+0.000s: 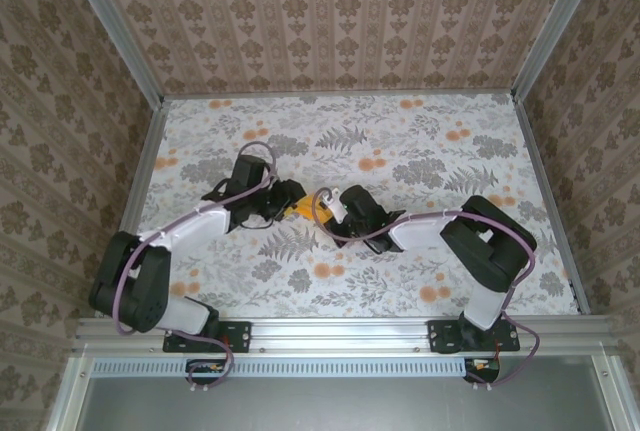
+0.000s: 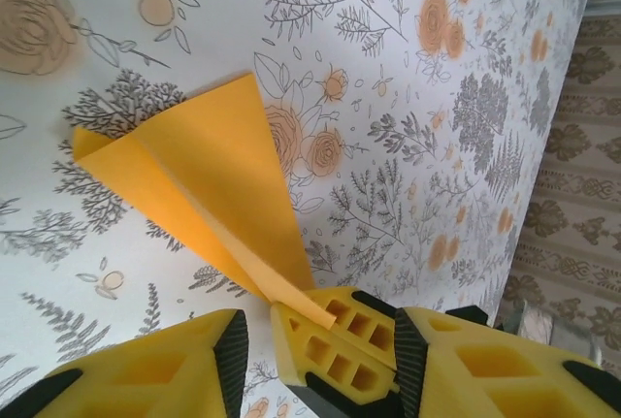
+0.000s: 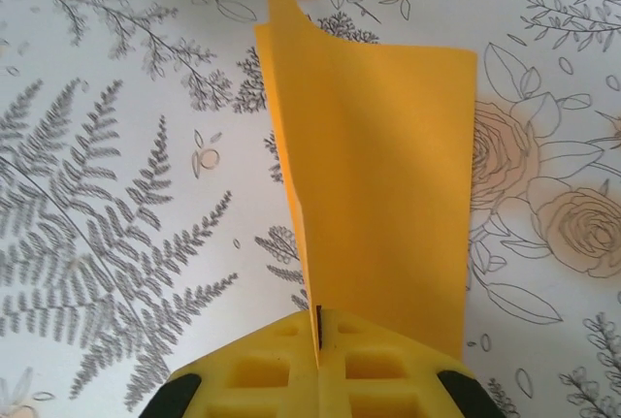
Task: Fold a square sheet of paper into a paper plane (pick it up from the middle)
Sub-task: Fold the wing for the fifth time at the center of the table.
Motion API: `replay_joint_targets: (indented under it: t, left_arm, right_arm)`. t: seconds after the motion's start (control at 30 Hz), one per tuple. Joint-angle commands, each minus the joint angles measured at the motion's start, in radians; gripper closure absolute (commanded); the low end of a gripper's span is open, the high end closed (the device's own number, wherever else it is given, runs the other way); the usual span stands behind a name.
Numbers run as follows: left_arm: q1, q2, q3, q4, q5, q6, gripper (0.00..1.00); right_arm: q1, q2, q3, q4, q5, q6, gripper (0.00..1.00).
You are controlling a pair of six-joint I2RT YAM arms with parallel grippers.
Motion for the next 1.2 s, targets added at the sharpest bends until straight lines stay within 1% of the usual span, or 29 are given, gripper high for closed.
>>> replay_joint_targets:
  t: [0.0,0.17,0.3,0.53,0.63,0.87,1.17]
  left_arm:
    - [0.012,-0.040,-0.055,-0.011,-0.025,0.037,0.53]
    - [0.013,-0.073,-0.141,0.082,-0.020,0.036,0.53]
    - [0.013,-0.072,-0.197,0.166,-0.003,0.028,0.56]
    - [0.010,-0.065,-0.240,0.226,-0.013,0.043,0.64]
    - [0.009,-0.063,-0.247,0.226,-0.020,0.058,0.66]
    - [0.009,-0.055,-0.251,0.220,-0.039,0.089,0.68]
    - [0.009,-0.046,-0.259,0.228,-0.044,0.108,0.71]
  right_arm:
    - [-0.010,-0.012,0.051,-0.072,-0.124,0.107,0.99]
    - [-0.023,0.021,0.107,-0.119,-0.233,0.220,1.00]
    - [-0.036,0.060,0.160,-0.146,-0.316,0.314,1.00]
    - [-0.063,0.121,0.194,-0.096,-0.438,0.454,1.00]
    - [-0.078,0.141,0.195,-0.052,-0.499,0.506,1.00]
    - [-0.103,0.182,0.197,0.004,-0.565,0.585,1.00]
    - [-0.105,0.224,0.216,-0.003,-0.626,0.578,1.00]
